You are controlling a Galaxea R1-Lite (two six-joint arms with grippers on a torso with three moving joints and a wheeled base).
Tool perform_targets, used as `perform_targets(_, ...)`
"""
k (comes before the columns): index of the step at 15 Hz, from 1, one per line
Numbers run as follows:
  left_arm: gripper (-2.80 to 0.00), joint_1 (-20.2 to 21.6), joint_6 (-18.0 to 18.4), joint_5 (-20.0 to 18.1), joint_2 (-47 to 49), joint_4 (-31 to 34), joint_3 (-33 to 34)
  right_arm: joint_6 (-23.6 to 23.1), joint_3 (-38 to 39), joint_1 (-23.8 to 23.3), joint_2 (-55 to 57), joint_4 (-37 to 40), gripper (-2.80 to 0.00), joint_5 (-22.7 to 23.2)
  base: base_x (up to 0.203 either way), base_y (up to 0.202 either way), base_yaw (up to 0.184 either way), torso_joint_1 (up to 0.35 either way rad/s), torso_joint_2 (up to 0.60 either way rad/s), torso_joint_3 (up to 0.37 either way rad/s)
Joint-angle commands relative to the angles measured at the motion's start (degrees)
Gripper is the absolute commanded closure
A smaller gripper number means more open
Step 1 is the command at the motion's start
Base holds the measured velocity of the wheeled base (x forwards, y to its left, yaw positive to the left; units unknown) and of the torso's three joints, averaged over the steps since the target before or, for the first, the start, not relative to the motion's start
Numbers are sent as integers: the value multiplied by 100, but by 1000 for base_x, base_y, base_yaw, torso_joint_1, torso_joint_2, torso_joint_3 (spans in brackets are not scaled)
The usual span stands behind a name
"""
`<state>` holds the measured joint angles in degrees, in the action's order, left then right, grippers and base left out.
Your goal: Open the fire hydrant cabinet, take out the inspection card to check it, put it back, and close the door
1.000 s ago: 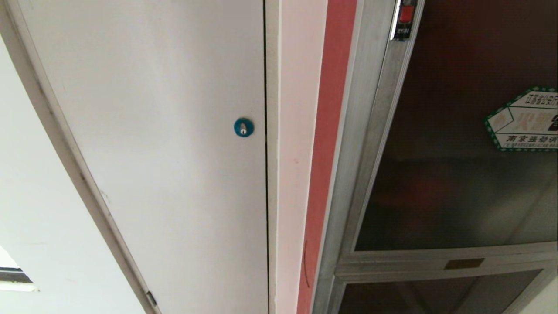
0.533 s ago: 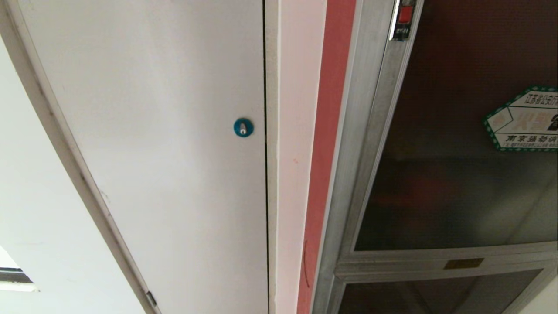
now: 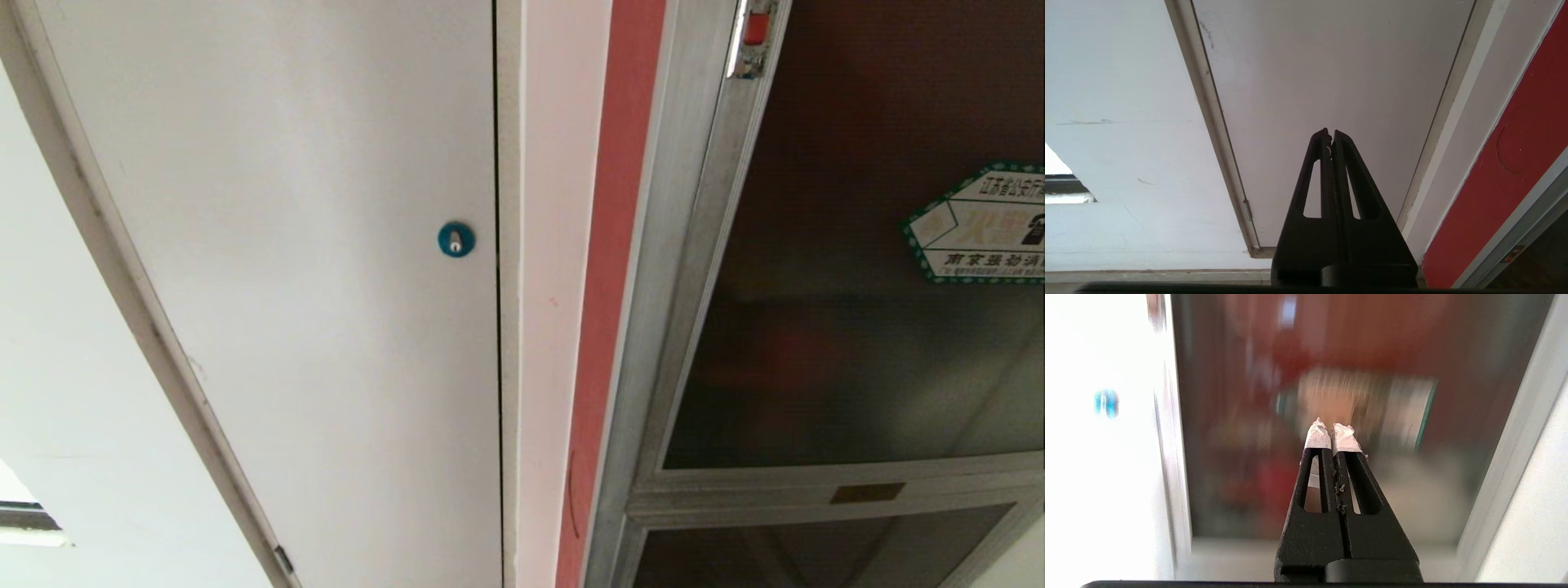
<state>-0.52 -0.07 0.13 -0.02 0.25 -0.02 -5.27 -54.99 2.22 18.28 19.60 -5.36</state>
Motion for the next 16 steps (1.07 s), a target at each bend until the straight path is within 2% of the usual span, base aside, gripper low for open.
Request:
perform_targets(1, 0, 0, -1, 4, 2, 1, 2, -14, 545, -70, -726, 101, 0, 103, 0, 0, 0, 0, 0, 0)
perform_targets(3, 0, 0, -1, 4, 2, 1, -4, -30, 1324, -133, -1184, 135, 0, 362, 0, 0, 0, 0, 0, 0)
perform_targets(6, 0, 0, -1, 4, 2, 1, 2, -3, 2575, -162, -1717, 3, 0, 472, 0, 0, 0, 0, 0, 0)
perform_targets(12, 0, 0, -1, 4, 2, 1, 2, 197, 5024, -169, -1816, -2564, 0, 509, 0, 0, 0, 0, 0, 0)
perform_targets(14, 0, 0, -1, 4, 2, 1, 2, 205, 5429, -169, -1819, -2978, 0, 497, 0, 0, 0, 0, 0, 0)
perform_targets(16, 0, 0, -1, 4, 2, 1, 2, 203, 5517, -169, -1820, -2885, 0, 492, 0, 0, 0, 0, 0, 0)
